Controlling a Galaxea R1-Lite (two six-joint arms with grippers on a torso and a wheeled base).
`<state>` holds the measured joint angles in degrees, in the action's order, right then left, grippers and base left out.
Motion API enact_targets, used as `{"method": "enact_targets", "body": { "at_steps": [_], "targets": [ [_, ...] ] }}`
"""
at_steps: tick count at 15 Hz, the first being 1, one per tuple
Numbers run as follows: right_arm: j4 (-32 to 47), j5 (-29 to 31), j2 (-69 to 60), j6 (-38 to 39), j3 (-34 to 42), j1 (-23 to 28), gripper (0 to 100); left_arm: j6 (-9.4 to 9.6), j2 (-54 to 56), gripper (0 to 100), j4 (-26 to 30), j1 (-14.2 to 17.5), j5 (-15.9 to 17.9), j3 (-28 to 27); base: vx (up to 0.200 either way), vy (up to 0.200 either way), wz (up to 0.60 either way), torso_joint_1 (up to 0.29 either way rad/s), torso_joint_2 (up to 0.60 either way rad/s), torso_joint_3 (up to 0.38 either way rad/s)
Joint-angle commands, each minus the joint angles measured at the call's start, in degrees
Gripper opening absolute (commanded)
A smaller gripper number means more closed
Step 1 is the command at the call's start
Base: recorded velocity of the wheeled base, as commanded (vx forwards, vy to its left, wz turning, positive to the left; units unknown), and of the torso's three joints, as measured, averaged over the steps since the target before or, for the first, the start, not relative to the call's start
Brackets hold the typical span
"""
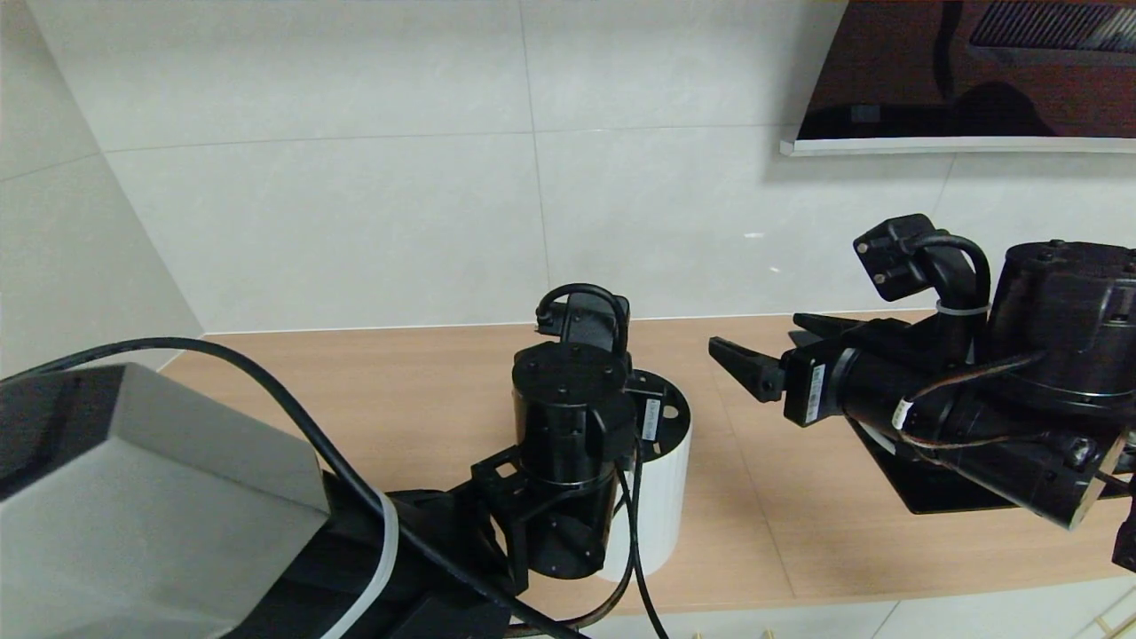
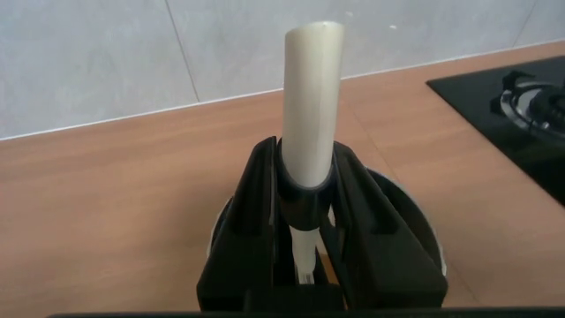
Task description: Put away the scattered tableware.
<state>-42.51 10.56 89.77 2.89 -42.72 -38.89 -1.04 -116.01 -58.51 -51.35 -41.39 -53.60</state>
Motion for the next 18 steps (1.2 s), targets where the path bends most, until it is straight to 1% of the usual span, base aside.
{"method": "enact_targets", "body": {
  "at_steps": [1, 7, 8, 17, 18],
  "targets": [
    [0.0, 0.0, 0.1, 0.0, 0.0, 0.0, 100, 0.07, 0.1, 0, 0.0, -0.3, 0.0, 0.6, 0.0, 0.0, 0.0, 0.0, 0.0, 0.0],
    [0.0, 0.0, 0.1, 0.0, 0.1, 0.0, 100, 0.25, 0.0, 0, 0.1, -0.5, 0.1, 1.0, 0.0, 0.0, 0.0, 0.0, 0.0, 0.0],
    [0.0, -0.1, 0.2, 0.0, 0.2, 0.0, 100, 0.33, 0.0, 100, 0.0, -0.5, 0.1, 1.0, 0.0, 0.0, 0.0, 0.0, 0.0, 0.0],
    [0.0, -0.1, 0.2, -0.1, 0.3, 0.0, 100, 0.33, 1.1, 100, -0.4, -0.5, 0.1, 1.1, 0.0, 0.0, 0.0, 0.0, 0.0, 0.0],
    [0.0, -0.1, 0.1, 0.0, 0.1, 0.0, 100, 0.33, 2.9, 100, -0.4, -0.5, 0.1, 1.2, 0.0, 0.0, 0.0, 0.0, 0.0, 0.0]
  ]
}}
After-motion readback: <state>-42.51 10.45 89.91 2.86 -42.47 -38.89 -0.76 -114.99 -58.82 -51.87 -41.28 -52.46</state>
